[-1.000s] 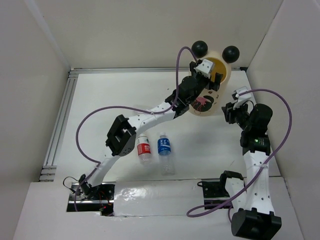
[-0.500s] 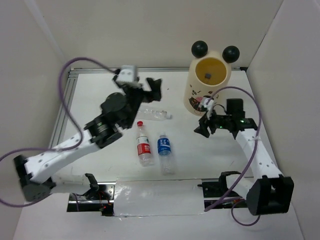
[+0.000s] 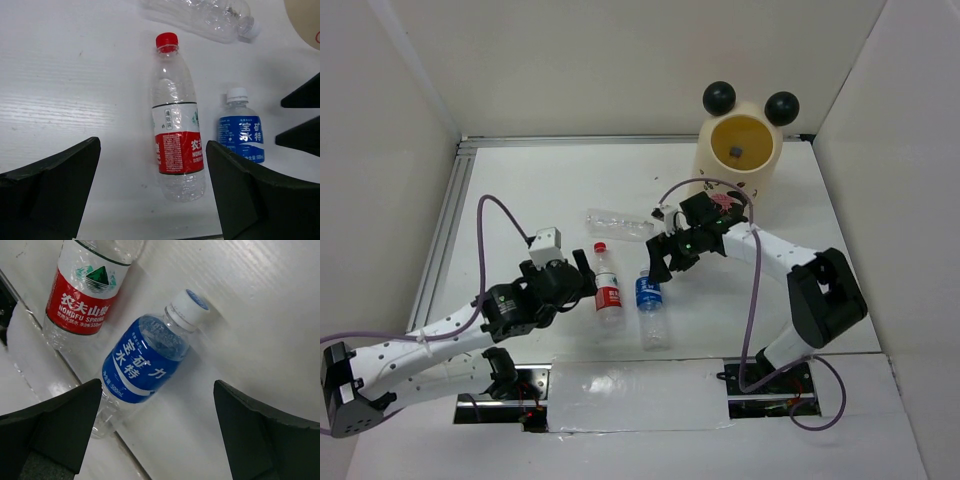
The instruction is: Put the plastic bottles in the bin
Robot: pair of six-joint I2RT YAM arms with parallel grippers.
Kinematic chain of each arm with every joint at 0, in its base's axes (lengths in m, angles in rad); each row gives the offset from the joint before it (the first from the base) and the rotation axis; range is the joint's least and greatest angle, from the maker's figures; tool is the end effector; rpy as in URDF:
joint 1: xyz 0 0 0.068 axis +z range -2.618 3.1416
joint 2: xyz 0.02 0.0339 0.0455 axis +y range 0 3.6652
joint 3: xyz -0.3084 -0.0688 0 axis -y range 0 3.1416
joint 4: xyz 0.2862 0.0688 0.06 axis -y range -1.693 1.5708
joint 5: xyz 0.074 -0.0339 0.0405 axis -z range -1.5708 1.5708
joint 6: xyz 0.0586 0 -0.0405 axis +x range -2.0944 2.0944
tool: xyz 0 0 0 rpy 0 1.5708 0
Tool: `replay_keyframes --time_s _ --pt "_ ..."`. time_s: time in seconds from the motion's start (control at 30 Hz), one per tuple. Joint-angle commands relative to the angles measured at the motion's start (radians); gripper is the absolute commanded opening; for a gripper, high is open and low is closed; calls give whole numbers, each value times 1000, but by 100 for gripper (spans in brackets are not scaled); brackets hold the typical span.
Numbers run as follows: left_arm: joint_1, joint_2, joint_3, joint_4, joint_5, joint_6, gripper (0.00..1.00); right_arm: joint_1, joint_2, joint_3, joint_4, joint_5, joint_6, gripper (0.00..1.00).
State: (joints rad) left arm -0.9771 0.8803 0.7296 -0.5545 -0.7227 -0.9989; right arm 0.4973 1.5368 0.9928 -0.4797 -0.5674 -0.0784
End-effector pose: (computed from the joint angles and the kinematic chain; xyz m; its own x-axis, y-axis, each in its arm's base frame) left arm 0.1470 -0.1485 0.2912 -0.4821 -0.4131 -0.7726 -0.1209 0.9048 -0.4083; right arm 0.2923 0.1945 0.2195 -0.6975 -0.4538 -0.5546 -0.7048 0.5740 0.4168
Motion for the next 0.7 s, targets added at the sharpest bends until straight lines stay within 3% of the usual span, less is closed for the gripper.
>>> replay_keyframes --time_s 0.0,0.4,0.53,0.57,0.67 --pt "-21 -18 27 -30 -3 -125 99 41 37 44 59 -9 236 100" --pt "-41 -52 -44 -50 -3 -173 99 200 213 35 138 139 307 97" --pt "-41 -52 -35 -71 -12 -173 99 222 262 59 147 198 318 80" --pt "-41 -52 -35 -81 -21 -173 99 222 263 78 136 214 306 69" --pt "-41 -52 -47 -81 -12 -184 99 213 223 101 101 224 243 49"
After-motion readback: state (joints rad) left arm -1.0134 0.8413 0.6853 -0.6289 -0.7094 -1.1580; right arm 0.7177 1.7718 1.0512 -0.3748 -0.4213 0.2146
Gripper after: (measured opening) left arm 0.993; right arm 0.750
